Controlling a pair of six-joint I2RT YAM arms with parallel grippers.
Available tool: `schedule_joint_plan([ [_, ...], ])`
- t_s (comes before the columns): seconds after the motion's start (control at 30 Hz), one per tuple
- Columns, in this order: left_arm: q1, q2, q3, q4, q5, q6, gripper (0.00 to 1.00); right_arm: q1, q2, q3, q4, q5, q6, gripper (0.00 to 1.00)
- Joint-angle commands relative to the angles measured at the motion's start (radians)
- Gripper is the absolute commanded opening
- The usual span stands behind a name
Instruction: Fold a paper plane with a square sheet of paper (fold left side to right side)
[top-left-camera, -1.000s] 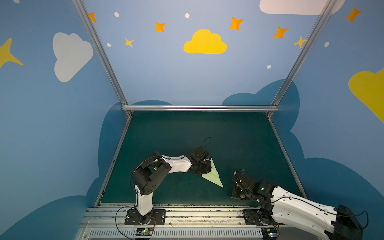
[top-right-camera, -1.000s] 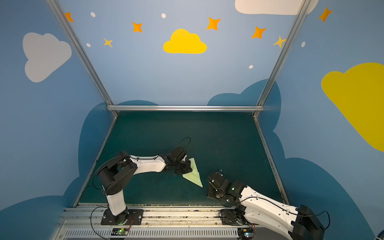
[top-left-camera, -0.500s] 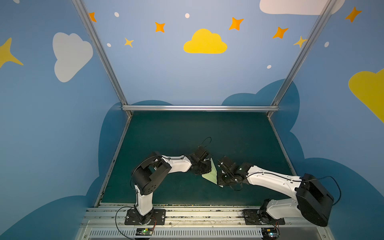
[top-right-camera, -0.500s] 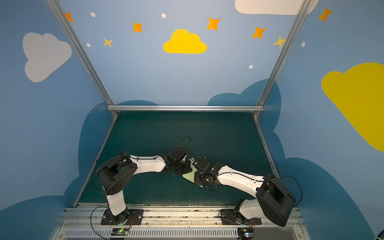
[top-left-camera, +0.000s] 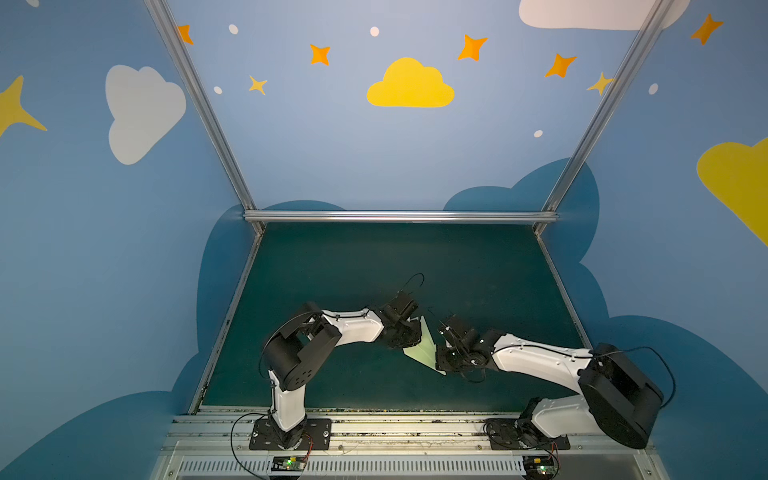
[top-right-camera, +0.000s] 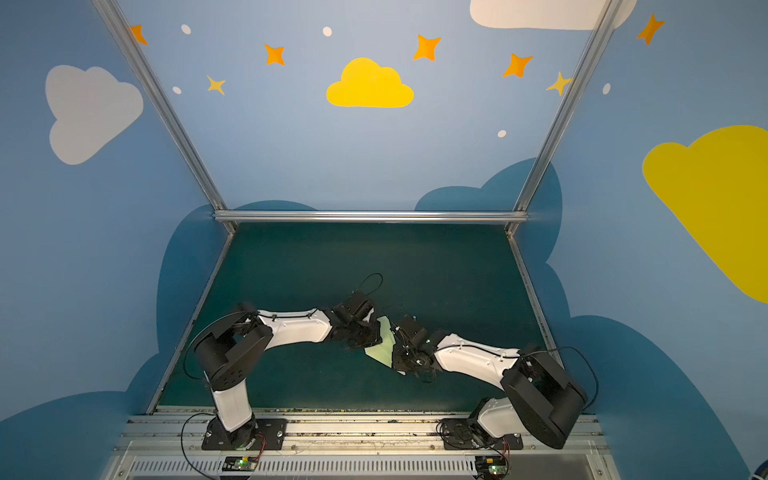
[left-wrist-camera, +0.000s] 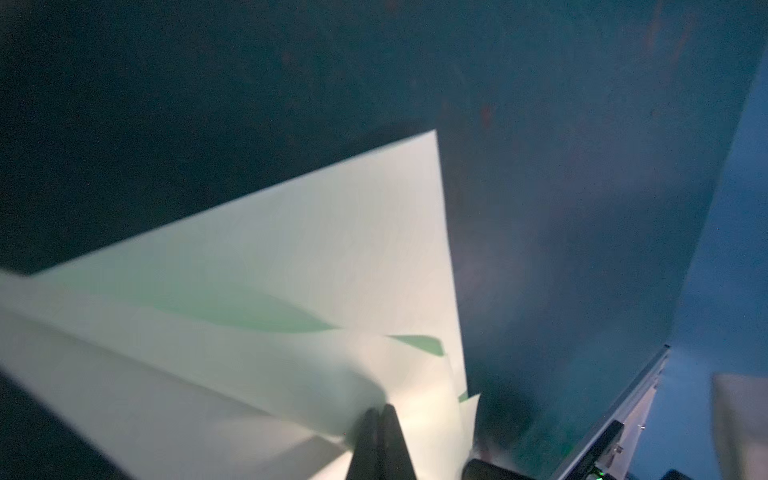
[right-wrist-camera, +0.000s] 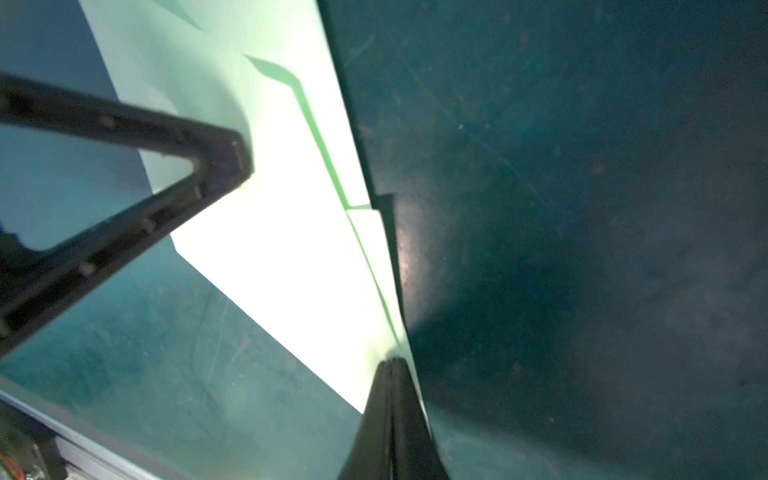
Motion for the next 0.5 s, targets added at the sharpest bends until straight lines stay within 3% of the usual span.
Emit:
schedule_joint_plan([
  [0.0, 0.001, -0.043, 0.004, -0.138, -0.009, 0.046, 0.04, 0.004, 0.041, -0.078, -0.013, -0.021, 0.027, 0.00],
  [0.47, -0.123, 0.027, 0.074, -0.035, 0.062, -0.027, 0.04, 0.012, 0.048, -0.078, -0.017, -0.018, 0.035, 0.00],
])
